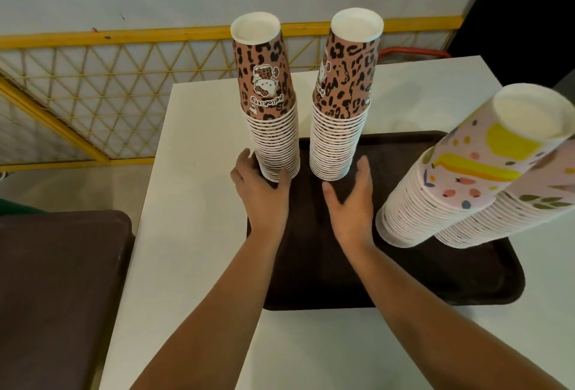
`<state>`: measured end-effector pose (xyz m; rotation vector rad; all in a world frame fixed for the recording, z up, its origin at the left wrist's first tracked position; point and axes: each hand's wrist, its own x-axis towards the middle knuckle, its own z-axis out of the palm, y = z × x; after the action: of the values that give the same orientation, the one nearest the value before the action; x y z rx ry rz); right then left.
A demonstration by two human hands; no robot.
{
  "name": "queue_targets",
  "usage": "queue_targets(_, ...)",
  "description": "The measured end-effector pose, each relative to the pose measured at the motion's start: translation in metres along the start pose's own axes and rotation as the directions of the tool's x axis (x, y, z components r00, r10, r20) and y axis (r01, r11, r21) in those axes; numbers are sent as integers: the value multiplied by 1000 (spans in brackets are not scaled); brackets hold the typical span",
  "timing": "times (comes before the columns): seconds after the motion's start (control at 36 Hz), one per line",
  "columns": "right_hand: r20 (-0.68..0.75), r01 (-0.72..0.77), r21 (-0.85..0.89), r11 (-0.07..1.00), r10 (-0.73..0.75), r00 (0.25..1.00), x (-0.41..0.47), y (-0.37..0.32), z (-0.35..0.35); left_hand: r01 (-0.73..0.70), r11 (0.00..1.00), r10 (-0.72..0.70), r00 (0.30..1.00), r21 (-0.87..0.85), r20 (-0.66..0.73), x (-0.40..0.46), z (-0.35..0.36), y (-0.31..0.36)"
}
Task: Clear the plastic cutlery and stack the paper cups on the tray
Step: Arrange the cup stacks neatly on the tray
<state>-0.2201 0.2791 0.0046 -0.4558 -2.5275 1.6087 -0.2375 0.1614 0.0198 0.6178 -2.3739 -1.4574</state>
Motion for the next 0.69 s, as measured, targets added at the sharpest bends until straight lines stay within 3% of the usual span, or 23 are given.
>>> queue_targets(0.08,37,52,-89,995,-49,998,-27,10,-17,21,1000,-21,1000,-11,-10,-24,2,2)
queue_targets(0.28,142,23,-148,989,-2,990,-71,41,-57,4,1000,-3,999,-30,46,-73,6,14)
queue_targets(0.42,86,19,-206,978,-1,996,-86,55,-87,-15,999,21,992,-48,128,-100,12,27)
queue_targets(0.69,-133,-20,-123,992,4,991,-87,67,-147,-17,997,45,922,-75,384,-131,32,51)
